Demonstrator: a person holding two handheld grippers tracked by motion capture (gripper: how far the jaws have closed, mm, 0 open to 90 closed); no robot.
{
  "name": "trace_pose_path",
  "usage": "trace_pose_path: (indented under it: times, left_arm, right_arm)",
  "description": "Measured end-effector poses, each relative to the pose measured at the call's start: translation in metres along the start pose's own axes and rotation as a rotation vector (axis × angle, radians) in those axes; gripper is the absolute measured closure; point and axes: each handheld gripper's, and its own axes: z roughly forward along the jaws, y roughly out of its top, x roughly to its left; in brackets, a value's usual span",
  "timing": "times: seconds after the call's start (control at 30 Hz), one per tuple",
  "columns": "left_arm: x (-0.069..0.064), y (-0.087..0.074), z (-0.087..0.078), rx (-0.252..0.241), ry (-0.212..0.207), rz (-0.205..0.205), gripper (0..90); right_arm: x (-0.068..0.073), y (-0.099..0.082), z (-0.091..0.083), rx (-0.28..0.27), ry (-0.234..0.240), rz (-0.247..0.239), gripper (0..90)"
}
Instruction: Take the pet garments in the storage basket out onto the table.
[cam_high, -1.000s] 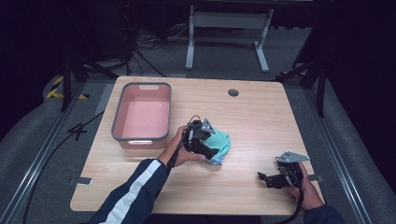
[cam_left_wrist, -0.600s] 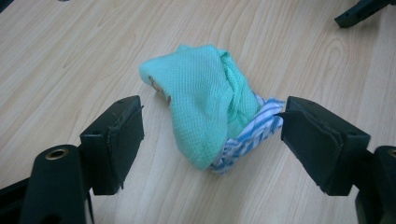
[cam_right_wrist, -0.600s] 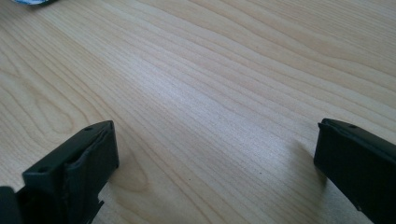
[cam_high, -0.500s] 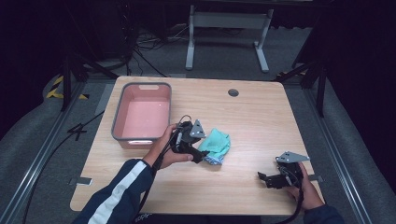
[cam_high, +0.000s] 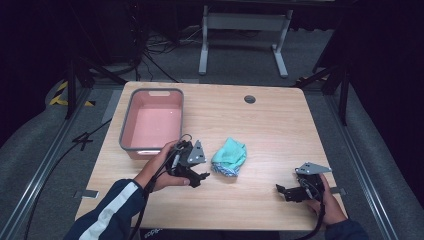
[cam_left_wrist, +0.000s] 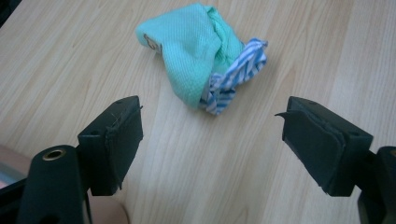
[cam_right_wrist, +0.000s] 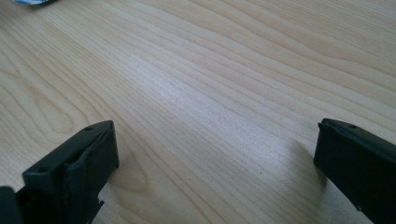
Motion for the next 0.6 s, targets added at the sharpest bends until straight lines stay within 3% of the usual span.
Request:
trace_pose_path:
  times: [0.27, 0.3, 0.6]
  left_arm:
    - [-0.005, -0.027, -0.014, 0.026, 0.015, 0.016, 20.8]
    - [-0.006, -0.037, -0.017, 0.041, 0.026, 0.023, 20.8]
    - [-0.007, -0.072, -0.027, 0.072, 0.043, 0.003, 21.4]
  right_arm:
    - [0.000, 0.000, 0.000, 0.000, 0.000, 0.000, 0.1]
    - [0.000, 0.000, 0.000, 0.000, 0.000, 0.000, 0.0]
    - [0.000, 0.000, 0.000, 0.000, 0.000, 0.000, 0.0]
